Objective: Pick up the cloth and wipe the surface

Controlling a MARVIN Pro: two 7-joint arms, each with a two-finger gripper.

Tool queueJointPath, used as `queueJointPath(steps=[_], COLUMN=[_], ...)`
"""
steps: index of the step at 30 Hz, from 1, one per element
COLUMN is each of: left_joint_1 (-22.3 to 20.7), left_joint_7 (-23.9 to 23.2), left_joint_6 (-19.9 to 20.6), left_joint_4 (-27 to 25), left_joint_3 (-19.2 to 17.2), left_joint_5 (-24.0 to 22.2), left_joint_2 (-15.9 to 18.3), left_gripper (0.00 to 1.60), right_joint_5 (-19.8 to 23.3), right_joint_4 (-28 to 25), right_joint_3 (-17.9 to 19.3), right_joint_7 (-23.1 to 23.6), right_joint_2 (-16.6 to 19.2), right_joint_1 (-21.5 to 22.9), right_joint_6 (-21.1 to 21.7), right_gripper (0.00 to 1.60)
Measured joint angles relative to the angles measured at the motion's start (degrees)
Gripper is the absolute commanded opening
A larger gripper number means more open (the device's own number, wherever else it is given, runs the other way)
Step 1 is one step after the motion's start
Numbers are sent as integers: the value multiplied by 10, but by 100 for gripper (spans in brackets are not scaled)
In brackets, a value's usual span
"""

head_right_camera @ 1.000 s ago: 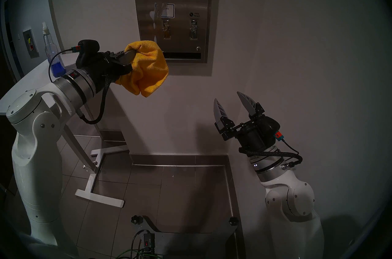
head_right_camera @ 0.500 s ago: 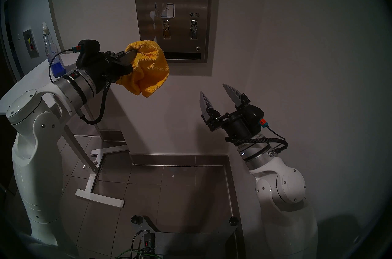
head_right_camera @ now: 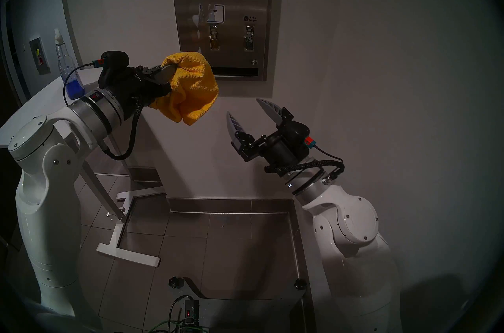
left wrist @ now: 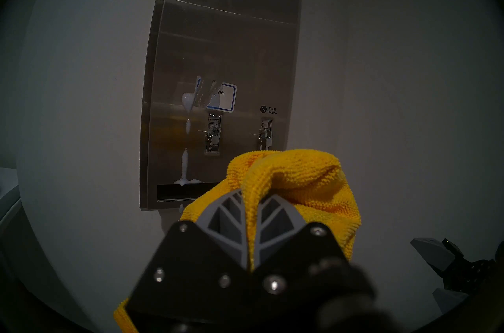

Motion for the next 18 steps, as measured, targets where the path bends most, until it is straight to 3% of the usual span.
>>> queueJointPath(steps=[18], left_joint_1=[0], left_joint_7=[-3], left_joint_6=[0], left_joint_4=[0], left_joint_3=[0], left_joint_5=[3], left_joint_2=[-3], left_gripper=[0], right_joint_5=[-33], right_joint_4=[10], right_joint_3=[-54], right_joint_7=[9], right_joint_2=[-12], right_joint_1=[53], right_joint_6=[43], right_gripper=[160])
